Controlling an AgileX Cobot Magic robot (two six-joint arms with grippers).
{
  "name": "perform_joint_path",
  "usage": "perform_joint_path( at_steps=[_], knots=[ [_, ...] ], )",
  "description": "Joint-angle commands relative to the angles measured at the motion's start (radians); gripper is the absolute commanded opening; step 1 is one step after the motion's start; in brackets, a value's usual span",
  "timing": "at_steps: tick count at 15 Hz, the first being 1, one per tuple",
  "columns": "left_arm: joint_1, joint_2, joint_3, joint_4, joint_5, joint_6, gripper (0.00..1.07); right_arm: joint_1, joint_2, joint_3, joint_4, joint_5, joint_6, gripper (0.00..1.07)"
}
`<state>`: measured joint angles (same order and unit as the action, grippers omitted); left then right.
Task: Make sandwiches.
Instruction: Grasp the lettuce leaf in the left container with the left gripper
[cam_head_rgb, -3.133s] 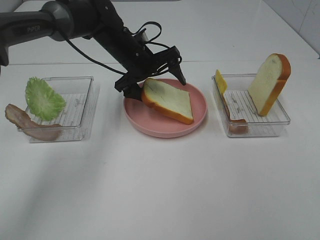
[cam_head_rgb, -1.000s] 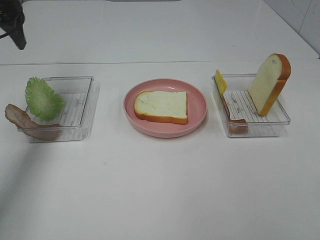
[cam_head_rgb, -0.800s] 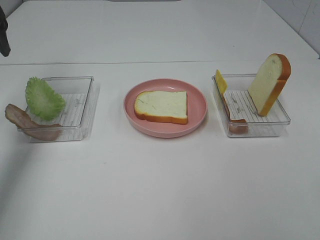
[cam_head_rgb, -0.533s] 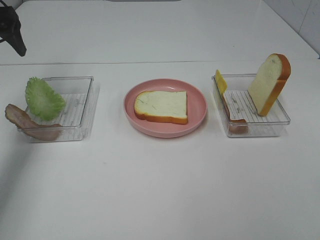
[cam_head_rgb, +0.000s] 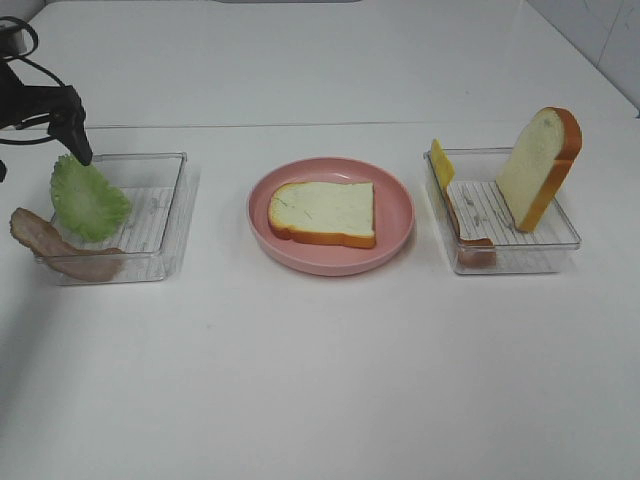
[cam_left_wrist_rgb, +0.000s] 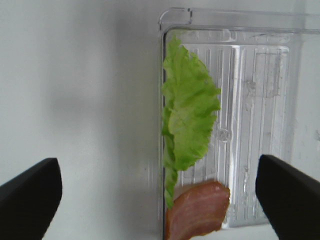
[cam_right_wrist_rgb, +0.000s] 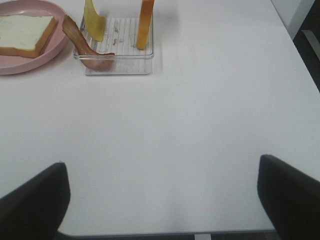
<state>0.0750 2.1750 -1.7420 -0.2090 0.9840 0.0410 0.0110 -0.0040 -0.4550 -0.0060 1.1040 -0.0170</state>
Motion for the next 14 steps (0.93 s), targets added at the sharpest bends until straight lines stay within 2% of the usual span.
perform_joint_path(
  at_steps=[1, 3, 6, 7, 8, 10, 11, 14],
  knots=[
    [0.000, 0.035, -0.003, -0.016, -0.037, 0.001, 0.98, -0.006, -0.029, 0.004, 0.000, -0.005, -0.005, 0.99],
    [0.000, 0.084, -0.046, -0.041, -0.043, 0.001, 0.93, -0.006, -0.029, 0.004, 0.000, -0.005, -0.005, 0.99],
    [0.000, 0.094, -0.057, -0.045, -0.053, 0.001, 0.86, -0.006, -0.029, 0.004, 0.000, -0.005, -0.005, 0.99],
    [0.000, 0.094, -0.057, -0.045, -0.054, -0.002, 0.72, -0.006, -0.029, 0.004, 0.000, -0.005, -0.005, 0.99],
    [0.000, 0.094, -0.057, -0.046, -0.054, -0.002, 0.69, -0.006, -0.029, 0.004, 0.000, -0.005, -0.005, 0.99],
    [0.000, 0.094, -0.057, -0.055, -0.054, -0.002, 0.55, -0.006, -0.029, 0.004, 0.000, -0.005, -0.005, 0.99],
    [0.000, 0.094, -0.057, -0.056, -0.054, -0.003, 0.34, -0.006, -0.029, 0.004, 0.000, -0.005, -0.005, 0.99],
    [0.000, 0.094, -0.057, -0.056, -0.058, -0.007, 0.08, -0.006, -0.029, 0.004, 0.000, -0.005, -0.005, 0.99]
  ],
)
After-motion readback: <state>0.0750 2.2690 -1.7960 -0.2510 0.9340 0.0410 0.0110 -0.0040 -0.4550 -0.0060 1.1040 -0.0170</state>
